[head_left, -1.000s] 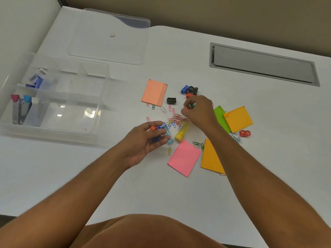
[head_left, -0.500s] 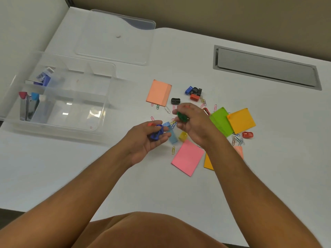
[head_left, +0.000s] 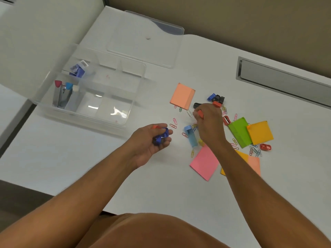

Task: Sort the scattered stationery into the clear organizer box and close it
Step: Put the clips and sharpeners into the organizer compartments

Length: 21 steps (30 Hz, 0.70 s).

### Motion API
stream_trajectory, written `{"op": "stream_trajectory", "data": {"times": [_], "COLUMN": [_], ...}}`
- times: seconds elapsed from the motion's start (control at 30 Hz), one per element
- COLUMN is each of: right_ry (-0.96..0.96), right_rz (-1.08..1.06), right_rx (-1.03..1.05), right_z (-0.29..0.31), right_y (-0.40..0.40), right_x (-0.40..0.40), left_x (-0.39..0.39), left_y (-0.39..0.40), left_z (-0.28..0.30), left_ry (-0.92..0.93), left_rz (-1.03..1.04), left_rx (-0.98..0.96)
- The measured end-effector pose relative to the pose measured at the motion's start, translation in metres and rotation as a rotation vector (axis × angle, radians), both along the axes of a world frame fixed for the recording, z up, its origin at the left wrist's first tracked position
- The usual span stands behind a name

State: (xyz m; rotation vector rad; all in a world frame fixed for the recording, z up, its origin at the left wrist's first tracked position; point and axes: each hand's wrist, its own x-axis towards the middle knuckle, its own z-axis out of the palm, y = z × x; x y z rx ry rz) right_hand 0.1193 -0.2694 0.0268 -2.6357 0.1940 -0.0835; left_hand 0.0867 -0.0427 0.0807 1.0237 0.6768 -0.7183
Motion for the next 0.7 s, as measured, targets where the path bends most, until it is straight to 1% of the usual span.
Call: {"op": "stream_trajectory", "data": {"times": [0.03,0.07,0.1,0.13,0.17,0.2,0.23,0.3,0.37,0.43,0.47,0.57,0.63,0.67,0.7], "right_ry": [-0.034,-0.023,0.046,0.177,0.342,0.488,0.587,0.679,0.7,0.715,0.714,0.685,0.664,0.636,0.594], "right_rz": [-0.045,-0.126,-0.242,-0.353,-0.414,-0.427,-0.413,-0.369,-0.379,-0.401,-0.419,-0.45,-0.429,-0.4,-0.341], "right_rx": [0.118,0.287,0.524,0.825,1.142,1.423,1.63,1.893,2.06,2.112,2.093,1.958,1.762,1.595,1.394], "right_z": [0.01,0.022,0.031,0.04,0.048,0.055,0.058,0.061,0.065,0.064,0.062,0.06,0.065,0.068,0.07], "right_y": [0.01,0.023,0.039,0.058,0.079,0.099,0.116,0.146,0.17,0.191,0.199,0.222,0.236,0.244,0.252], "right_x": [-0.003,-0.007,-0.012,-0.018,-0.024,-0.03,-0.033,-0.03,-0.02,-0.008,-0.002,0.015,0.025,0.031,0.037], "left_x": [0.0,0.0,0.001,0.002,0.003,0.004,0.005,0.004,0.003,0.006,0.01,0.028,0.043,0.052,0.061], "left_y": [0.005,0.011,0.016,0.022,0.027,0.032,0.036,0.043,0.05,0.059,0.064,0.085,0.107,0.121,0.137], "left_z": [0.004,0.009,0.014,0.019,0.024,0.028,0.032,0.038,0.04,0.038,0.036,0.033,0.031,0.027,0.022], "left_ry": [-0.016,-0.042,-0.077,-0.127,-0.196,-0.286,-0.392,-0.605,-0.754,-0.825,-0.829,-0.764,-0.741,-0.749,-0.769], "left_rz": [0.022,0.047,0.077,0.115,0.151,0.171,0.168,0.114,0.066,0.072,0.094,0.2,0.25,0.233,0.175], "left_rx": [-0.009,-0.009,0.006,0.036,0.088,0.167,0.268,0.467,0.59,0.633,0.625,0.563,0.55,0.591,0.671]}}
